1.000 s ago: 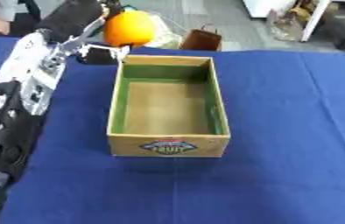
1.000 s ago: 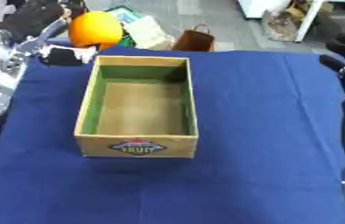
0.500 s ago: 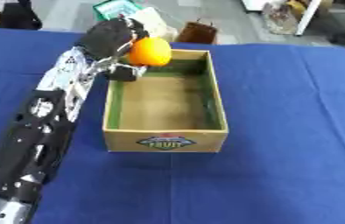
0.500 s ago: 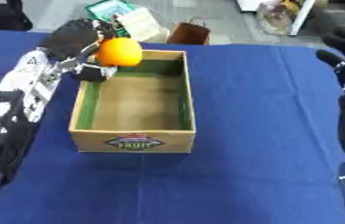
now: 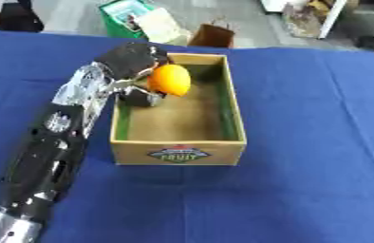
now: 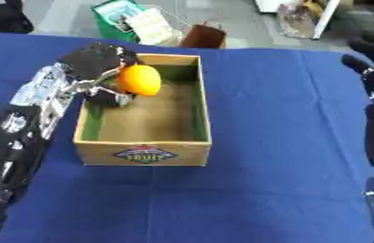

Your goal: Pick up objects on the table and place them in the box.

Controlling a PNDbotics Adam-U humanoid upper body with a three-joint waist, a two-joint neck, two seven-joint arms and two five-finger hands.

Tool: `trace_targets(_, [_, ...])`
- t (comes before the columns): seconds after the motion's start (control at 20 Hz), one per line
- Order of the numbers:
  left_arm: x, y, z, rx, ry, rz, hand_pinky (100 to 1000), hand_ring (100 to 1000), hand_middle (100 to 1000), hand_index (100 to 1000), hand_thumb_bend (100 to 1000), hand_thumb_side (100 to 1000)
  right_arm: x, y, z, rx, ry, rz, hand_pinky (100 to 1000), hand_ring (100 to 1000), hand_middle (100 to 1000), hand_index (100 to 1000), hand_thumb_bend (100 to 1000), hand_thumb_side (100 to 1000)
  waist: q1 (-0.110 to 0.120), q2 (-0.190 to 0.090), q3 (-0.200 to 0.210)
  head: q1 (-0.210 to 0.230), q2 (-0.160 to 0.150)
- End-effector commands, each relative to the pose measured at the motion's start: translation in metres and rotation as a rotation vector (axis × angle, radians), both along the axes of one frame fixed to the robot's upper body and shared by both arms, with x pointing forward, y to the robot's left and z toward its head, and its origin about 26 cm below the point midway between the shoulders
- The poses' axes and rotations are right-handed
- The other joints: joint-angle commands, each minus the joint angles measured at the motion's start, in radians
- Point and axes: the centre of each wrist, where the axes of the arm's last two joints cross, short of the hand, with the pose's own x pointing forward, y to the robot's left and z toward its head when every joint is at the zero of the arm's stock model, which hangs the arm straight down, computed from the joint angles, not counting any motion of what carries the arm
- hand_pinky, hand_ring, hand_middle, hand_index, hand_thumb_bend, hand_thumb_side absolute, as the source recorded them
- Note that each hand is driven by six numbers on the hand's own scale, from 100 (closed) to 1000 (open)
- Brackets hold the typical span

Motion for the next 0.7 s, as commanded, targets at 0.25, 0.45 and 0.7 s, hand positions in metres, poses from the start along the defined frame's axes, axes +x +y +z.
trace_targets(0.25, [0.000,-0.001,0.016,0.081,0.049,0.016,668,762,775,938,574,935,-0.002,-0.001,0.007,-0.003,-0.022,0.003,802,825,755,837,100,1000,0.000,-0.026,0.001,-0.002,-0.010])
trace_targets(0.45, [-0.003,0.001,0.021,0.032,0.022,0.031,675,769,788,965,591,957,-0.002,-0.001,0.006,-0.003,-0.020,0.001,802,825,756,837,100,1000,0.000,-0.026,0.002,-0.004,-0.012])
trace_targets(0.7, [-0.008,0.003,0.033,-0.088,-0.075,0.026,685,780,803,986,638,995,-0.002,-0.001,0.005,-0.003,-0.016,-0.003,802,825,755,837,100,1000,0.001,-0.027,0.006,-0.005,-0.014])
